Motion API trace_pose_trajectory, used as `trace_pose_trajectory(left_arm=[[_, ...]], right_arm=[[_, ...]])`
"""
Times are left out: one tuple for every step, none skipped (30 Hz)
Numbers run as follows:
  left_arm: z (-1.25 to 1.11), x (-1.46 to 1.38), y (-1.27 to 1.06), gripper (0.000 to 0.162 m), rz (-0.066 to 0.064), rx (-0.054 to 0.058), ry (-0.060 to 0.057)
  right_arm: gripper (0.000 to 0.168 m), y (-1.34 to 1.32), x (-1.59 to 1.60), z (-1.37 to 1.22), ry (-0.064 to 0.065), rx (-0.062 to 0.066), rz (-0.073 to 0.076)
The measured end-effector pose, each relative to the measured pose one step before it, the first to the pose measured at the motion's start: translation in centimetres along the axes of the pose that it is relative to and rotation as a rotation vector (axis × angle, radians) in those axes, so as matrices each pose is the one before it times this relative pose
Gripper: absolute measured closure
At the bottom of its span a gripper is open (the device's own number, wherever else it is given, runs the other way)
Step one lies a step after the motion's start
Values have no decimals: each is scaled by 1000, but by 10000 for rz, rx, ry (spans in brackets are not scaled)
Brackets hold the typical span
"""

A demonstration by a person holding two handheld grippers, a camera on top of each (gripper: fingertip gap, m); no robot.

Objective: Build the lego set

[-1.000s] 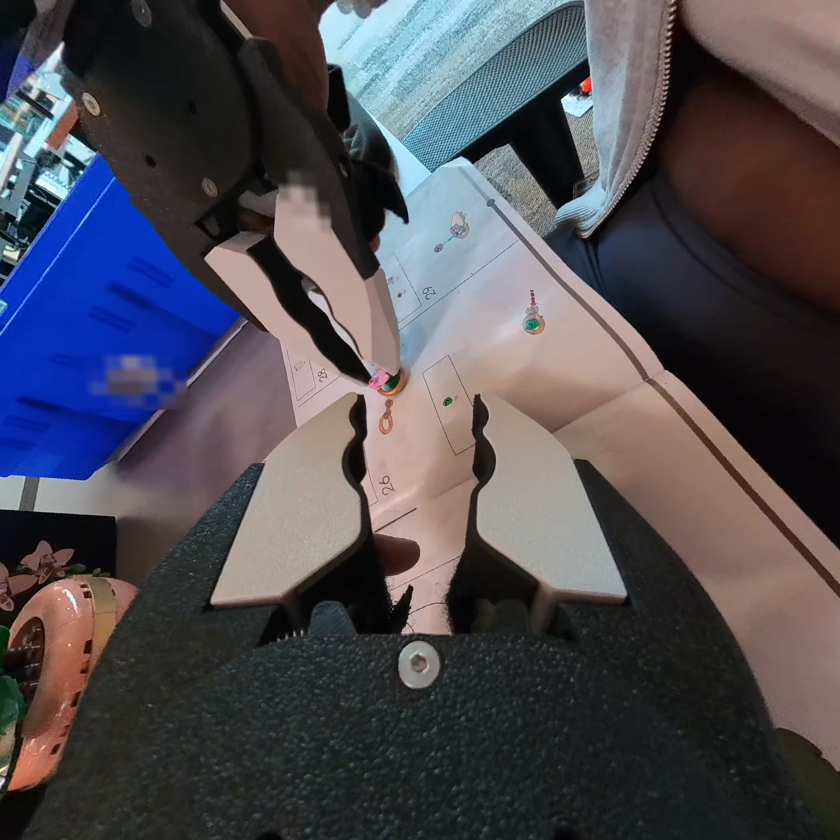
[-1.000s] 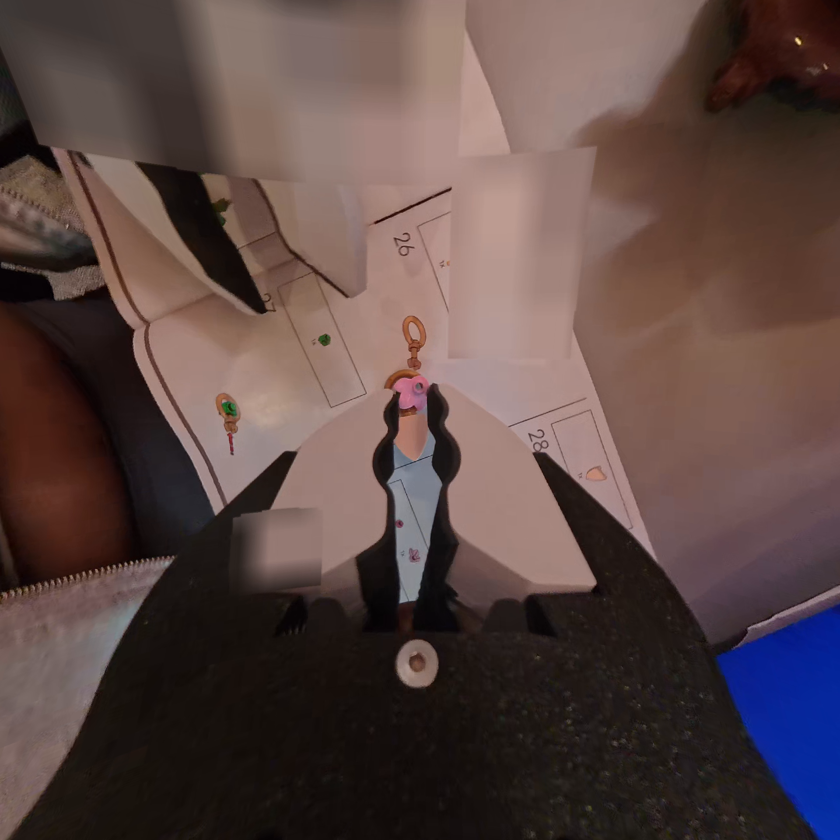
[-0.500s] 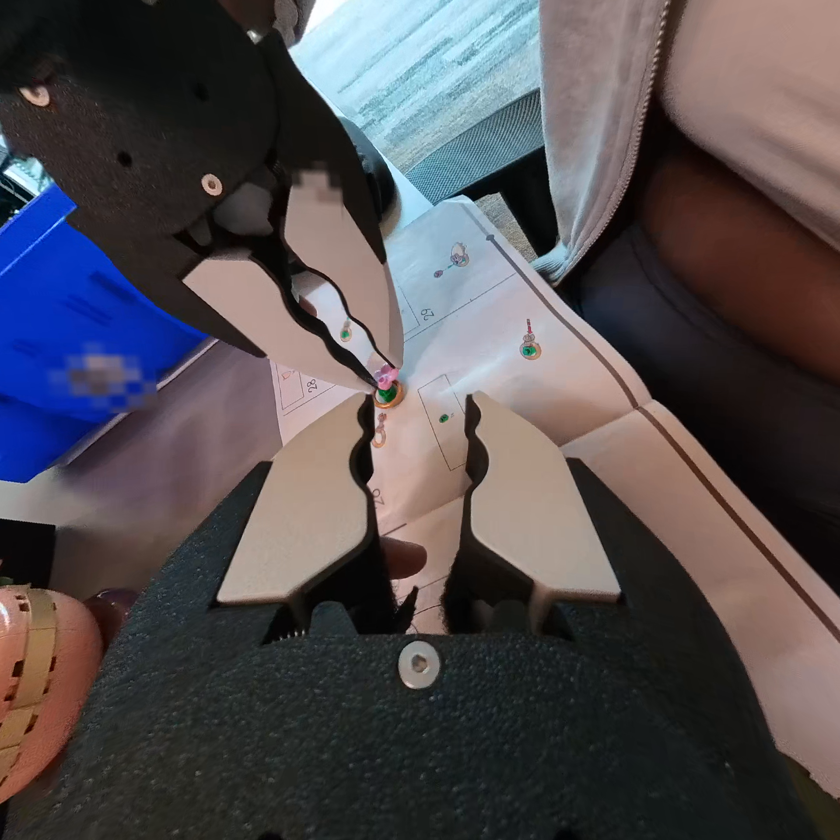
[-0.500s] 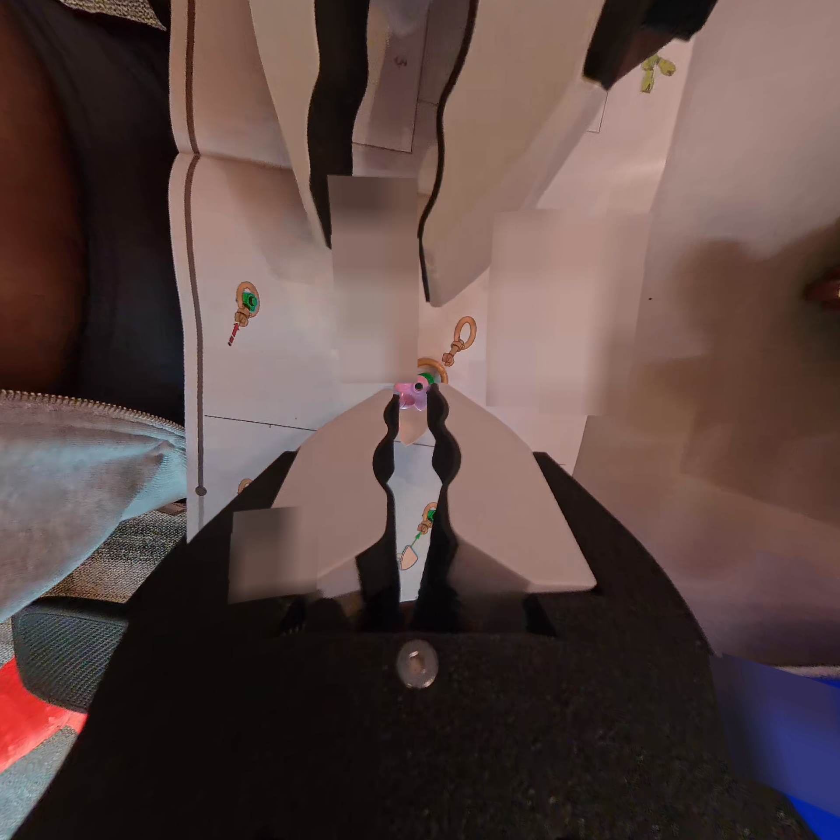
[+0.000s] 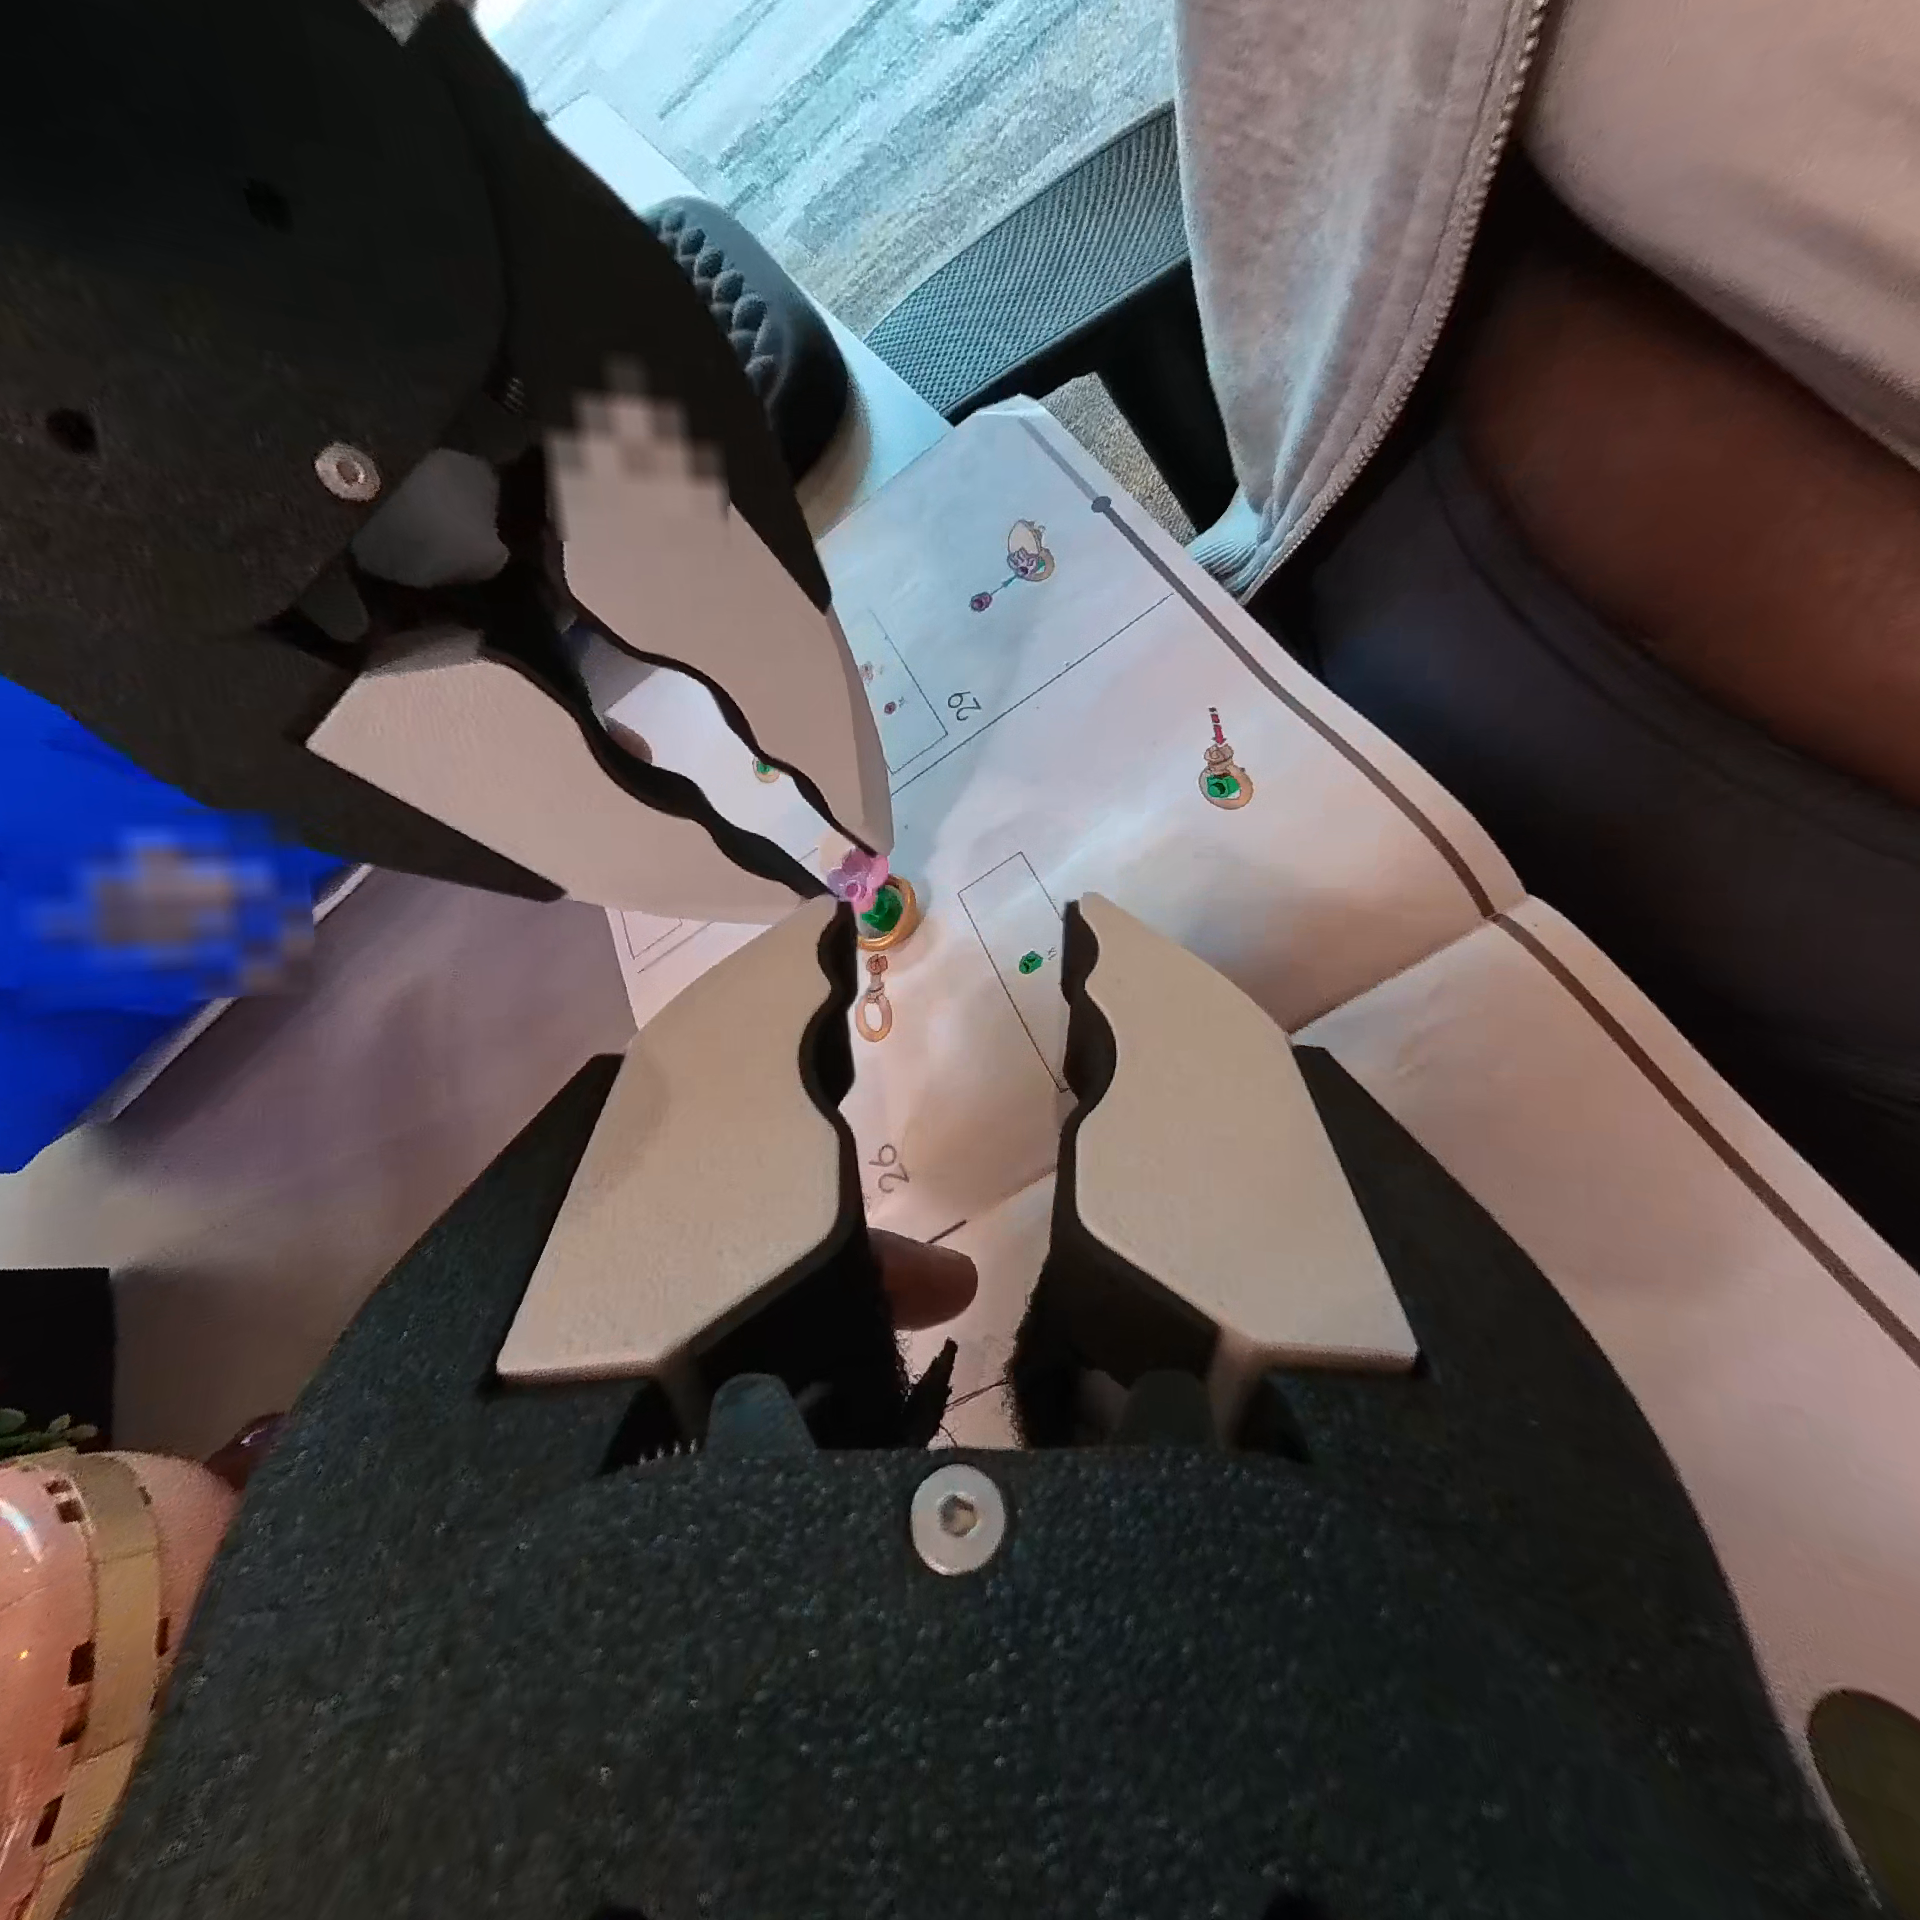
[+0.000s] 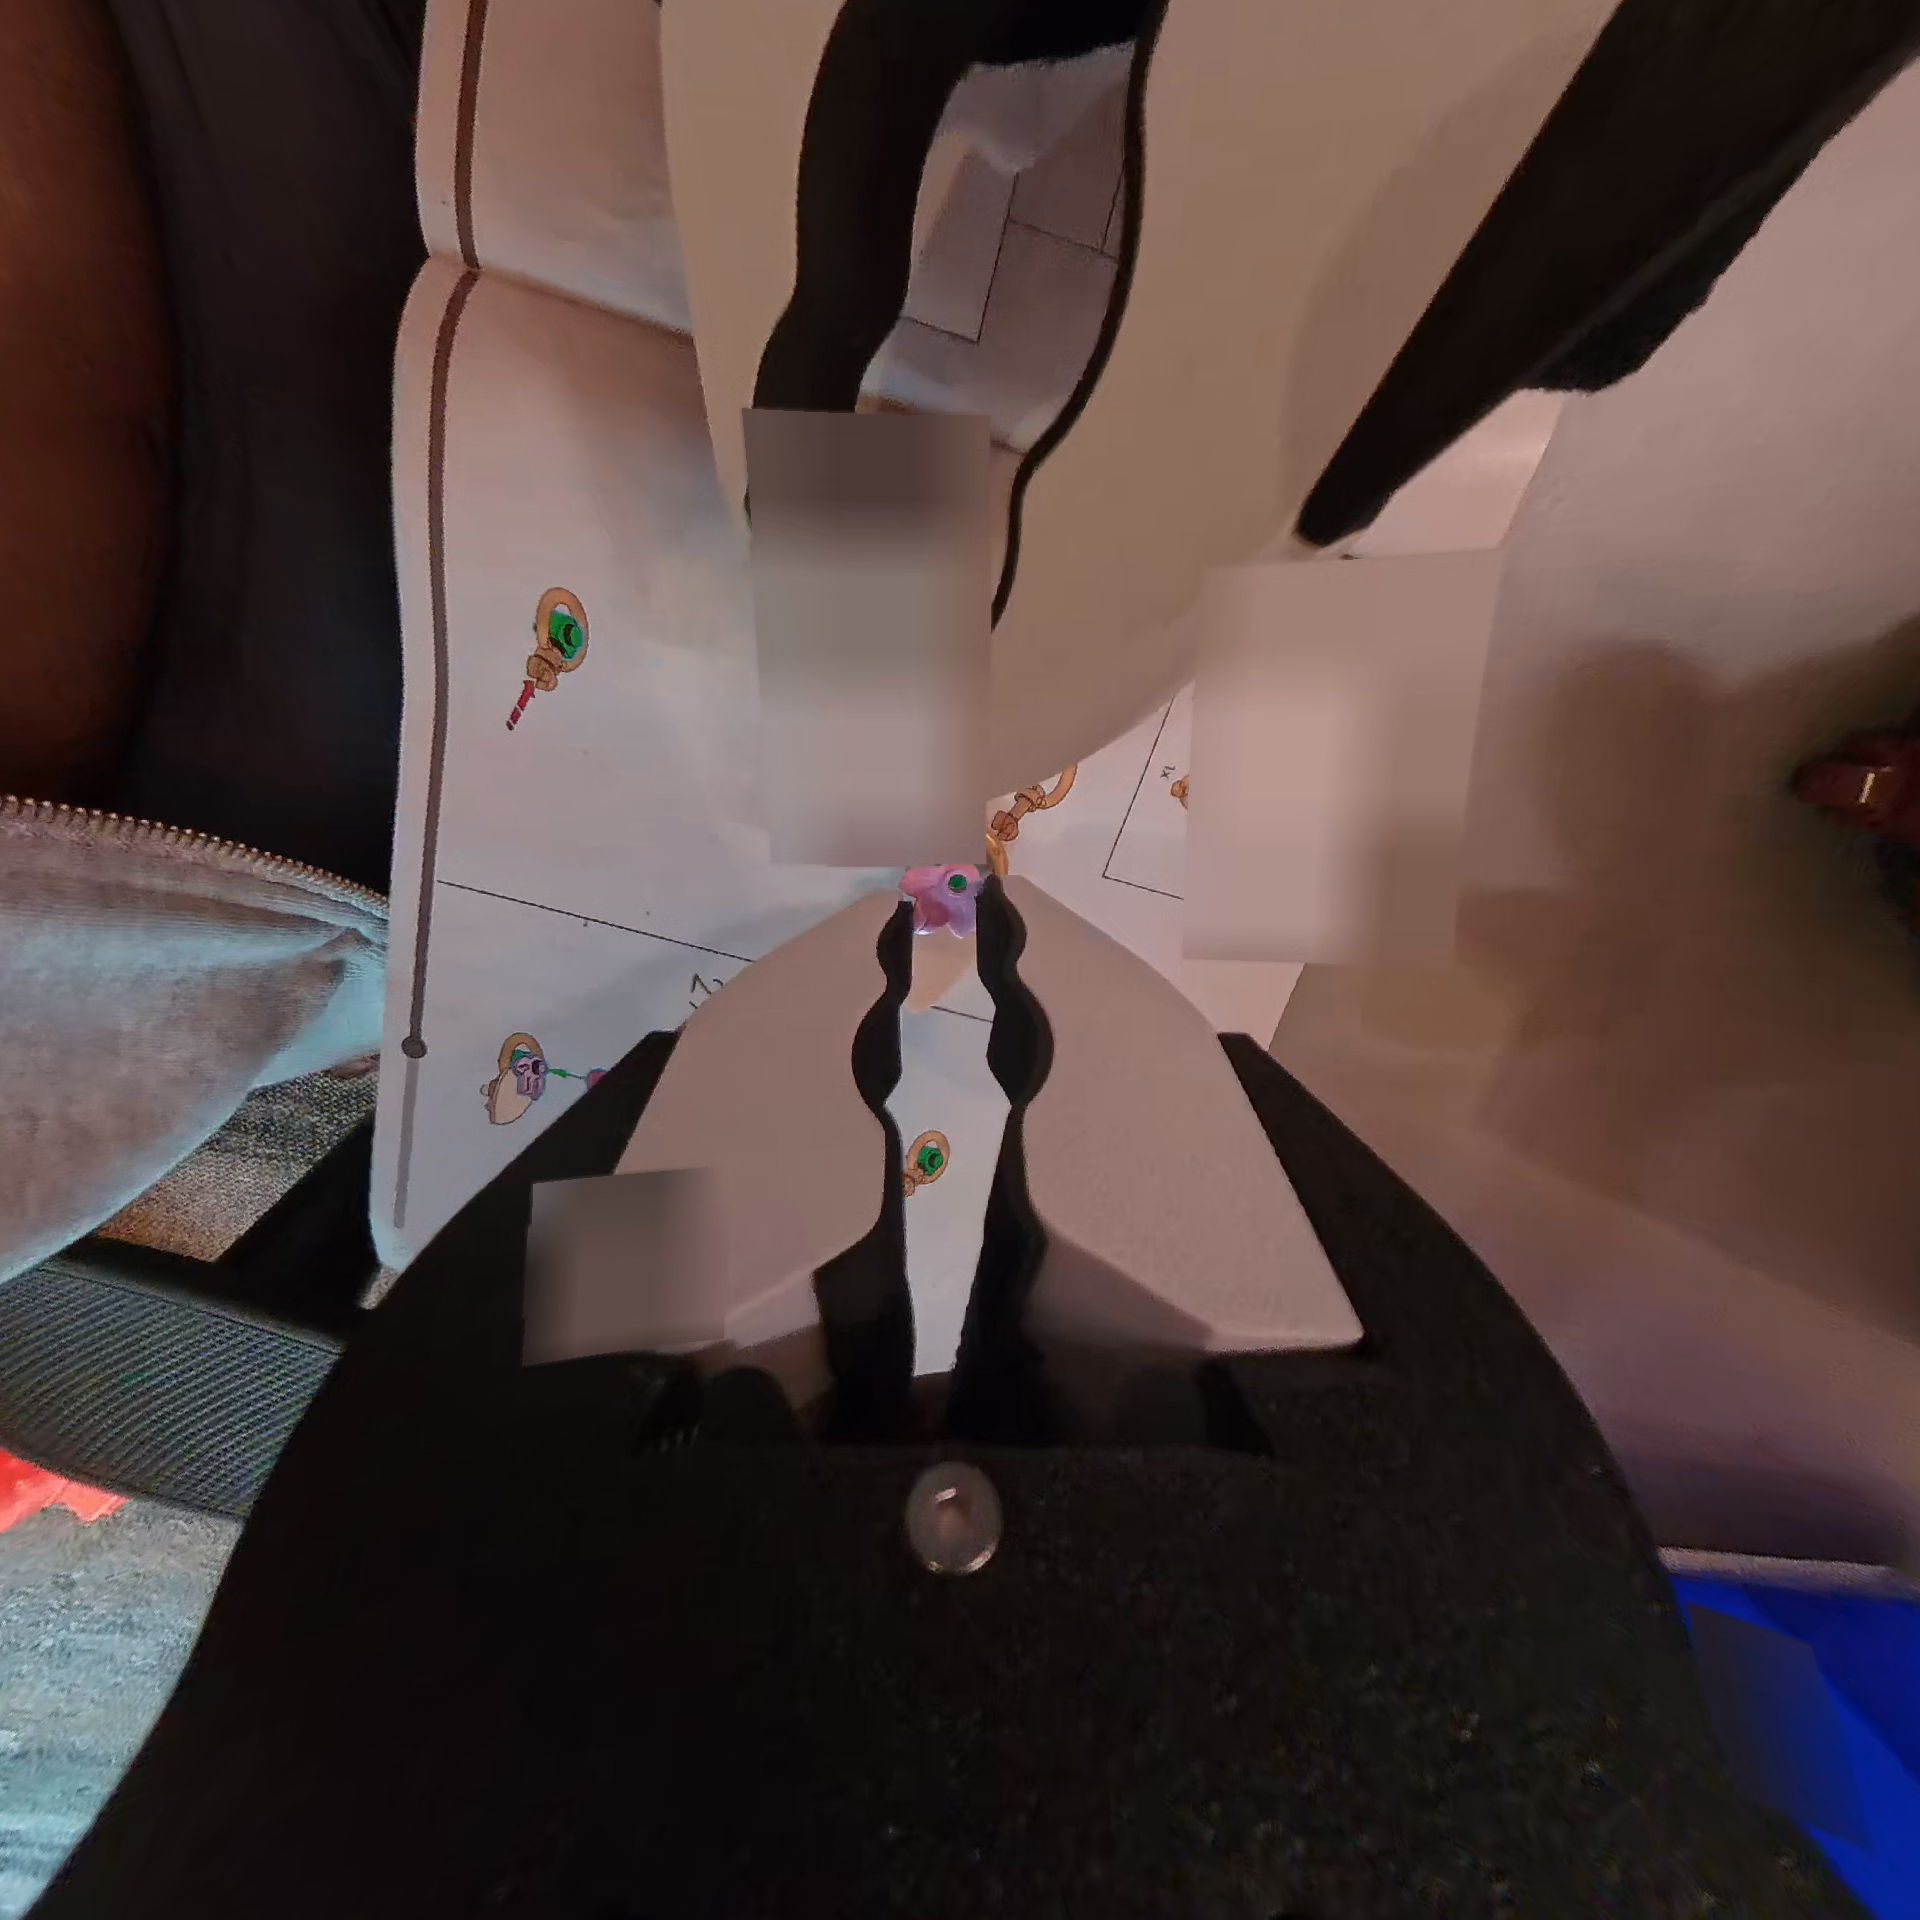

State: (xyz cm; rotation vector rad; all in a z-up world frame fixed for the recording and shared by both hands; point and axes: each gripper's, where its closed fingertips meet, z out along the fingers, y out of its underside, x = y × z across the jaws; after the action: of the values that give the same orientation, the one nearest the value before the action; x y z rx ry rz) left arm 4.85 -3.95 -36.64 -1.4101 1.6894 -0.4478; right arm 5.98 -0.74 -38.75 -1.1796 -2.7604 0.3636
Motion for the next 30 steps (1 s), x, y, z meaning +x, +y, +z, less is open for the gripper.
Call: trace_pose_trajectory(left_arm=[[114, 61, 111, 124, 37, -71, 21], [121, 18, 112, 124, 28, -61, 4], [98, 18, 94, 124, -3, -30, 7], [81, 13, 52, 124, -23, -7, 19], [64, -7, 33, 124, -18, 6, 12], [61, -18, 11, 124, -7, 8, 16], [66, -30, -1, 124, 7, -6, 11], [68, -48, -37, 124, 28, -3, 0], [95, -37, -103, 124, 47, 21, 0], [101, -31, -122, 124, 59, 33, 4], [123, -32, -115, 125, 65, 28, -23], [118, -52, -43, 125, 70, 0, -48], [129, -35, 50, 125, 76, -44, -51], [128, 3, 142, 125, 73, -94, -39], [115, 45, 189, 124, 56, -117, -6], [83, 45, 155, 124, 15, -77, 4], [59, 15, 81, 124, -27, -20, -1], [37, -13, 52, 124, -40, -4, -3], [28, -53, 74, 124, -26, -33, -15], [-8, -33, 56, 124, -5, -30, -10], [-32, -54, -9, 124, 4, 8, -23], [-33, -82, -41, 124, -4, 30, -35], [-30, -61, -58, 124, -11, 25, -27], [-20, -39, -25, 124, -3, 8, -5], [-18, -35, 16, 124, 5, -10, -14], [-10, -33, 28, 124, 2, -11, -10], [-17, -35, 25, 124, -2, 0, -14], [-13, -23, -1, 124, -8, 8, -12], [-24, -3, -14, 124, -9, 15, -1], [-12, -2, -30, 124, 0, 15, -2]], right_arm=[[156, 47, 0, 133, -39, -27, -54], [156, 23, -14, 113, -51, -15, 4], [156, -8, -42, 15, -59, 8, 30], [156, 19, 40, -18, 7, -6, -3], [156, 17, 21, -3, 5, 3, -9], [157, 6, -24, 14, -22, 13, 24], [157, 7, -11, -2, -22, -1, 26], [157, 4, 3, 5, -16, -12, 7], [157, -1, -3, 4, -19, -19, -11], [156, -1, 8, 4, -23, -19, -14], [156, -5, -3, -3, -24, -12, -11], [156, 7, 9, 5, -16, -9, -12], [156, 15, -21, -12, -20, -22, -27], [156, 54, -97, -10, -60, -47, -70], [156, 42, -48, -4, -18, -39, -43], [156, 9, 13, -4, 6, -32, 3], [156, 14, 0, 6, -2, -29, 16], [156, 36, -2, -18, 13, -52, -42], [156, 98, 67, -31, 75, -97, -86], [156, 114, 140, -65, 113, -89, -51], [156, 78, -15, -49, -10, -51, 4], [157, 38, -138, -23, -91, -10, 26], [156, 15, -8, 5, 3, -4, 26], [156, 56, 18, -4, 20, -29, 11], [156, 14, 10, -19, 5, -12, 16], [156, -60, 67, -41, 40, 41, 28], [156, -63, 31, -42, 5, 37, 25], [156, -36, 7, -18, -4, 12, 3], [156, -37, 4, 0, 8, 6, -11], [156, -18, -22, 35, -11, -22, -9]])
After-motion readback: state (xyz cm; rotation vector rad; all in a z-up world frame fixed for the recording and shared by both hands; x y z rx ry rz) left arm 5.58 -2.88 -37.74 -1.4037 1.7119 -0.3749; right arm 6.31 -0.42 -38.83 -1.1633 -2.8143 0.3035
